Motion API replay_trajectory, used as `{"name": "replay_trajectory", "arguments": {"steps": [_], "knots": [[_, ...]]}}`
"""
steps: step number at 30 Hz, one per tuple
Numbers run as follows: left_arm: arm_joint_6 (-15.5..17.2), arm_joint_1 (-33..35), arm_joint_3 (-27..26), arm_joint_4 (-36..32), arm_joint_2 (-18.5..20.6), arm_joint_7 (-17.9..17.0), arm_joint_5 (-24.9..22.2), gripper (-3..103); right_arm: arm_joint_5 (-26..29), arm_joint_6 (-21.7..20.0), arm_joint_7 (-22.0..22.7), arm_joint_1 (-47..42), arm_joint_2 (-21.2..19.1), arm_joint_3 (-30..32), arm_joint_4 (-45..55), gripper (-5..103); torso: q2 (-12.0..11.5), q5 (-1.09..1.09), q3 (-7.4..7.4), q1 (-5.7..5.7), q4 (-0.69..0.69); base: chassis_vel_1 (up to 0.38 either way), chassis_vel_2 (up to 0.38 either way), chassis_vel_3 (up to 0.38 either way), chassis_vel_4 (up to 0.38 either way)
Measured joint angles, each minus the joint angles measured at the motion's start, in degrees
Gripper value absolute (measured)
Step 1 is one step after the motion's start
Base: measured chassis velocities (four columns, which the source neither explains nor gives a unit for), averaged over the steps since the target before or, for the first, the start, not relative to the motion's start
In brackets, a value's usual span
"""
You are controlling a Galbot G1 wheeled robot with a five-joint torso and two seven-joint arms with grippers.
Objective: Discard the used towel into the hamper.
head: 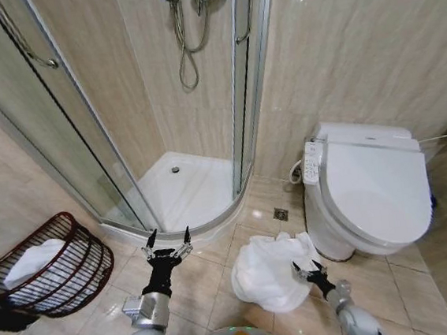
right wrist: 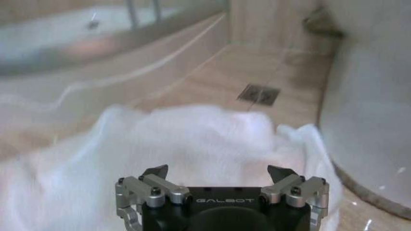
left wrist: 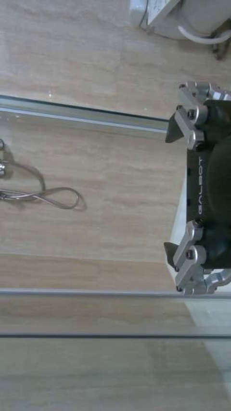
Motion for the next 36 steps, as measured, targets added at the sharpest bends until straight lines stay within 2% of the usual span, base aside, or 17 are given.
{"name": "replay_trajectory", "arguments": {"steps": [2,6,11,17,20,28,31,32,34,35,36], "knots": [[0.0,0.0,0.0,0.0,0.0,0.0,0.0,100,-2.1,0.1,-0.2,1.1,0.0,-0.5,-1.5,100,0.0,0.01,0.0,0.0,0.0,0.0,0.0,0.0,0.0],[0.0,0.0,0.0,0.0,0.0,0.0,0.0,100,-11.4,1.4,-0.6,6.5,0.1,-1.7,-7.5,100,0.0,0.0,0.01,0.01,0.0,0.0,0.0,0.0,0.0],[0.0,0.0,0.0,0.0,0.0,0.0,0.0,100,-15.8,2.0,-0.9,12.0,-0.6,-3.4,-13.8,100,0.0,0.0,0.01,0.01,0.01,0.0,0.0,0.0,0.0],[0.0,0.0,0.0,0.0,0.0,0.0,0.0,100,-18.1,5.1,-2.9,17.7,-0.8,-4.0,-23.1,100,0.0,0.0,0.02,0.01,0.01,0.0,0.0,0.0,0.0],[0.0,0.0,0.0,0.0,0.0,0.0,0.0,100,-19.3,8.6,-3.8,19.3,-0.8,-3.6,-27.5,100,0.0,0.0,0.02,0.01,-0.02,0.0,0.0,0.0,0.0],[0.0,0.0,0.0,0.0,0.0,0.0,0.0,100,-21.2,9.4,-6.6,21.4,0.7,-3.0,-29.5,101,0.0,0.0,0.02,0.01,0.01,0.0,0.0,0.0,0.0],[0.0,0.0,0.0,0.0,0.0,0.0,0.0,100,-21.2,9.4,-7.2,21.7,1.3,-2.8,-29.2,88,0.0,0.0,0.02,0.01,0.0,0.0,0.0,0.0,0.0],[0.0,0.0,0.0,0.0,0.0,0.0,0.0,100,-21.2,9.4,-7.2,21.7,1.3,-2.8,-29.2,88,0.0,0.0,0.02,0.01,0.0,0.0,0.0,0.0,0.0],[0.0,0.0,0.0,0.0,0.0,0.0,0.0,100,-21.0,9.4,-7.3,21.4,1.4,-2.8,-28.5,77,0.0,0.0,0.02,0.01,0.0,0.0,0.0,0.0,0.0],[0.0,0.0,0.0,0.0,0.0,0.0,0.0,100,-21.0,9.4,-7.3,21.4,1.4,-2.8,-28.5,77,0.0,0.0,0.02,0.01,0.0,0.0,0.0,0.0,0.0],[0.0,0.0,0.0,0.0,0.0,0.0,0.0,100,-20.9,9.4,-7.3,21.3,1.4,-2.8,-28.3,72,0.0,0.0,0.02,0.01,0.0,0.0,0.0,0.0,0.0]]}}
